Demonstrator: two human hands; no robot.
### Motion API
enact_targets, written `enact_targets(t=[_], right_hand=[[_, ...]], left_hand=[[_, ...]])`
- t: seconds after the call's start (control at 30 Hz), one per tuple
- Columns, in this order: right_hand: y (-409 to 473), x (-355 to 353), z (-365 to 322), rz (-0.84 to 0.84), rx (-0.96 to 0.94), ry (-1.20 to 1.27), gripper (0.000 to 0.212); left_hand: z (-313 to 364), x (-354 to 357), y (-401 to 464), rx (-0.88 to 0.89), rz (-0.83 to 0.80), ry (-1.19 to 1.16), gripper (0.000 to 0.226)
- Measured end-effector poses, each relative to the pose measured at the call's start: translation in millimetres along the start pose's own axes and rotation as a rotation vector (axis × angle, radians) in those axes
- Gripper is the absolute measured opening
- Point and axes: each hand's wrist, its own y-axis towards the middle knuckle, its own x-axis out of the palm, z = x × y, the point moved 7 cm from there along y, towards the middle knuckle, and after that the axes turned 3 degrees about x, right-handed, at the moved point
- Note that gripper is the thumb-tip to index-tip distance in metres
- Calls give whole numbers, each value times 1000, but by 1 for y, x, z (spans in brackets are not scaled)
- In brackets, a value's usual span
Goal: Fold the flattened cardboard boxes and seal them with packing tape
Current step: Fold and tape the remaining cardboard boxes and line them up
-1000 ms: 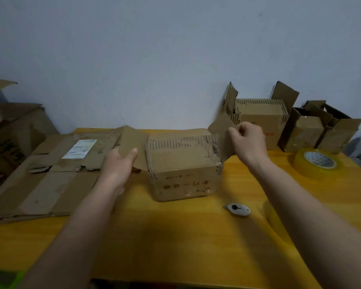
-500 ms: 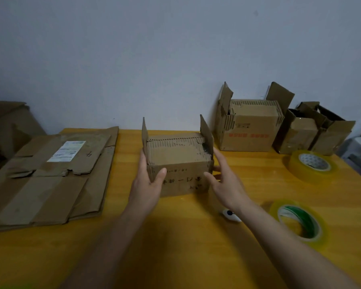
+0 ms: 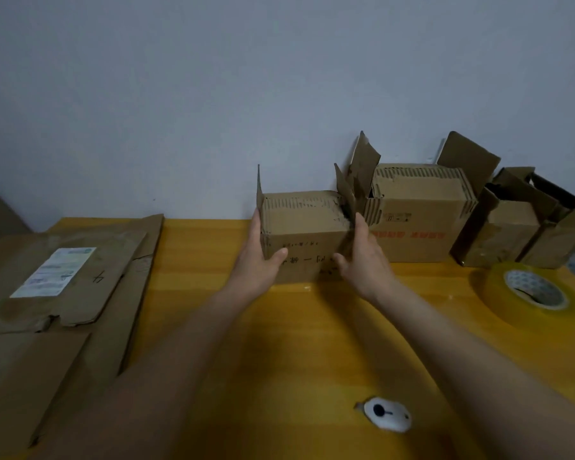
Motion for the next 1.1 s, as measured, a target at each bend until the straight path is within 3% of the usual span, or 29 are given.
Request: enact_targets(t=[0.2,0.37,0.43,0.53,0.67,0.9,1.1], right_hand=[[40,6,-5,-7,-24,-74,90],[49,2,0,-28,11,-64,88],[41,-4,3,9,30,-78,83],[12,-3,-5,63,-22,-149,58],[-33,48,-40,-133,-171,-246,40],[-127,152,-163,-401,-520,-95,40],[-188,218,-216,-592,-486,-69,47]], left_hand=[[-10,11,57,-41,61,100,85],[-10,7,65,-36,20,70,88],[-10,2,48,-54,2,127,89],[-23,-10,-2,-79,-71,324,85],[-43,-57,-78,-103,-156,619,81],[-80,-194,-171,-312,69,785,81],[-134,-249,-226,-496,55,942,105]])
